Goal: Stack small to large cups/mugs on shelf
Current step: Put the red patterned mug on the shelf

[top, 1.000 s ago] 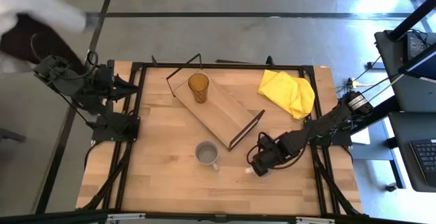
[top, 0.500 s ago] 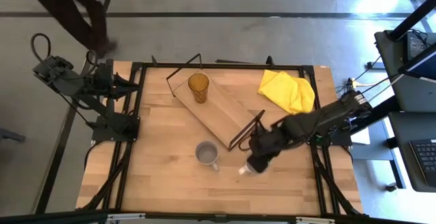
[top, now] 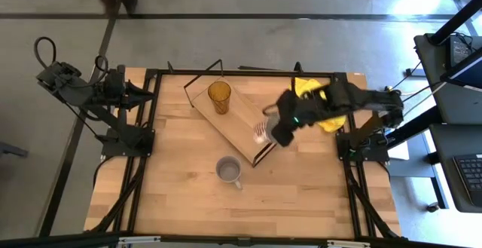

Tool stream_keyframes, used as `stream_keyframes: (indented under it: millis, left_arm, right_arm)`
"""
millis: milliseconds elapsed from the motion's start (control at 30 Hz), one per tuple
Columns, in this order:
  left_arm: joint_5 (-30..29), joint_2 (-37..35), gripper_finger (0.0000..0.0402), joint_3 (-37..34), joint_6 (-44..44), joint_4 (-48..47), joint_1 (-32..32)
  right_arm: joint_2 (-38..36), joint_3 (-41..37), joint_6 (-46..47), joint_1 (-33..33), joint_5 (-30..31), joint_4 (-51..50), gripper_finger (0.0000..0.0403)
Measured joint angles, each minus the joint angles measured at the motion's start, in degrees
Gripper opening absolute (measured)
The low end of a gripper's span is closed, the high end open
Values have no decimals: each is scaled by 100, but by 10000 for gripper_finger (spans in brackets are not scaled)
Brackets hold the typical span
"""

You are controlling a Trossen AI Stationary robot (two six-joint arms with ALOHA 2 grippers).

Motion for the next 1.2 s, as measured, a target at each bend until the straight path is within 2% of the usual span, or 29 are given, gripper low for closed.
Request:
stream_keyframes:
  millis: [100, 233, 367, 467, 667, 833, 967, 1200]
  left_arm:
    - [-36, 0, 31, 0, 5, -2, 0]
    - [-169, -1, 31, 0, 1, -2, 0]
    - [-273, -1, 31, 0, -67, -7, 0]
    - [-310, 0, 31, 0, -200, -43, 0]
    - [-355, -2, 31, -101, -458, -140, 0]
    - [-473, 0, 31, -376, -740, -142, 0]
    - [-471, -1, 31, -621, -986, -72, 0]
    - [-526, 0, 31, -961, -996, 398, 0]
  right_arm:
    - [259, 15, -691, -693, -268, 85, 23]
    - [745, 12, -1644, -1472, -970, 529, 23]
    - [1233, 12, -2379, -1841, -1741, 964, 23]
    - [1558, 12, -2873, -1926, -2076, 969, 23]
    - [1956, 4, -3649, -1919, -2094, 1436, 23]
    - [2100, 6, -3761, -2013, -2097, 2147, 23]
    - [2256, 6, -3787, -2197, -1859, 1912, 23]
    - [2455, 6, -3961, -2366, -1896, 1894, 23]
